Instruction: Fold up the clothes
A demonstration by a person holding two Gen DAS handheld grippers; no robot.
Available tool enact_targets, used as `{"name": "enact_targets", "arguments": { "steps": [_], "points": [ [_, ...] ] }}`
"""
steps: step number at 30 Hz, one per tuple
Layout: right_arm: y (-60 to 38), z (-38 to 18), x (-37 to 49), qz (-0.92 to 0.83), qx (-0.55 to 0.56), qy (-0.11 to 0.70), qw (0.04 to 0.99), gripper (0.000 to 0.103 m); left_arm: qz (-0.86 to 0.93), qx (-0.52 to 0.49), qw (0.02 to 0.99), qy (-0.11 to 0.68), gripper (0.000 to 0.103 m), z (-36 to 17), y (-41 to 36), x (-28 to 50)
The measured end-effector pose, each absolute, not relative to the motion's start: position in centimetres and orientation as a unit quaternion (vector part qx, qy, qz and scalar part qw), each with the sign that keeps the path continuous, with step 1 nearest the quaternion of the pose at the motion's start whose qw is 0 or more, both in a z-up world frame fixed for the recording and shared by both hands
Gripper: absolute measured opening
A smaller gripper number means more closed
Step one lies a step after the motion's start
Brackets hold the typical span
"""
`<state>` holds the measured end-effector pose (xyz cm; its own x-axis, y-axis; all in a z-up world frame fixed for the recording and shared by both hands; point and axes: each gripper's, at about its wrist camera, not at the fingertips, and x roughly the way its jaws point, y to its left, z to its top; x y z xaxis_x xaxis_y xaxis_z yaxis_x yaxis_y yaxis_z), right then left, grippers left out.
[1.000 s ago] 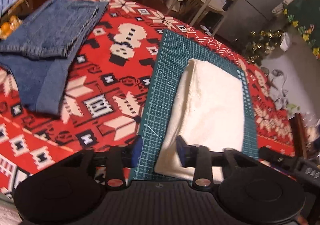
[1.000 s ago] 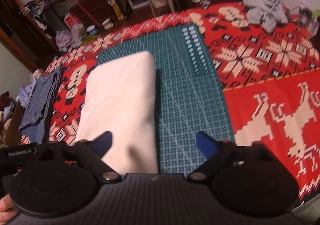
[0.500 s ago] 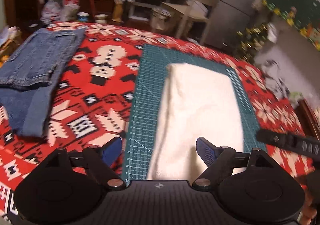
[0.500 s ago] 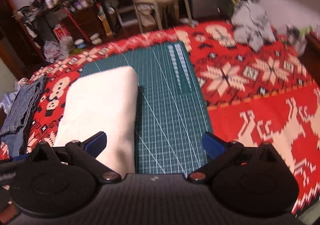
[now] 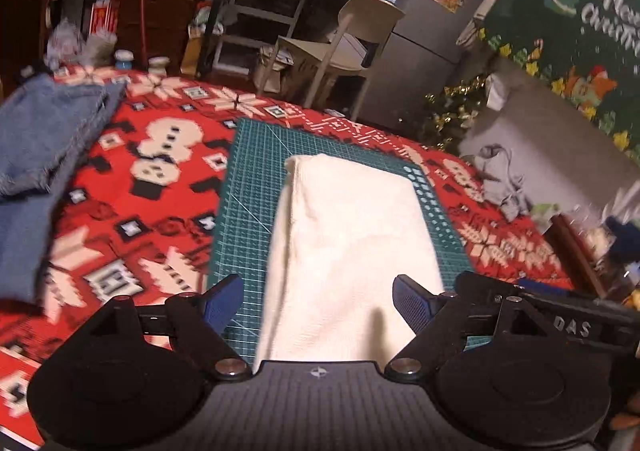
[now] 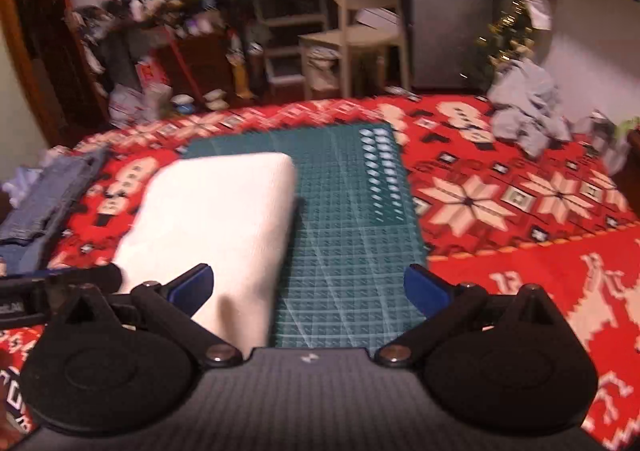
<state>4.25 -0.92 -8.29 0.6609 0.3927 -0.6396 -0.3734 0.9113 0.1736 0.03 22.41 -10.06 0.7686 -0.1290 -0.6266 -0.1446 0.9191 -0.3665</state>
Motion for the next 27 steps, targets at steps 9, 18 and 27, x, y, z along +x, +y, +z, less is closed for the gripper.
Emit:
{"name": "enact_targets", "arguments": {
  "steps": [9,18,27],
  "points": [
    [-0.3,-9.4,5.3,0.246,0.074,0.395,0.882,0.092,-0.007,-0.286,0.884,0.369,0.062,-11.8,24.1,1.3],
    [-1.8,-11.1,6.9,0.259,0.165,0.449,0.839,0.073,0.005,-0.341,0.858,0.385,0.046,-13.0,25.6,0.9],
    [-2.1,-11.5,7.2,0.255,0.166,0.46,0.834,0.042,-0.014,-0.419,0.822,0.385,0.026,-14.0,26.0,0.2]
  ]
}}
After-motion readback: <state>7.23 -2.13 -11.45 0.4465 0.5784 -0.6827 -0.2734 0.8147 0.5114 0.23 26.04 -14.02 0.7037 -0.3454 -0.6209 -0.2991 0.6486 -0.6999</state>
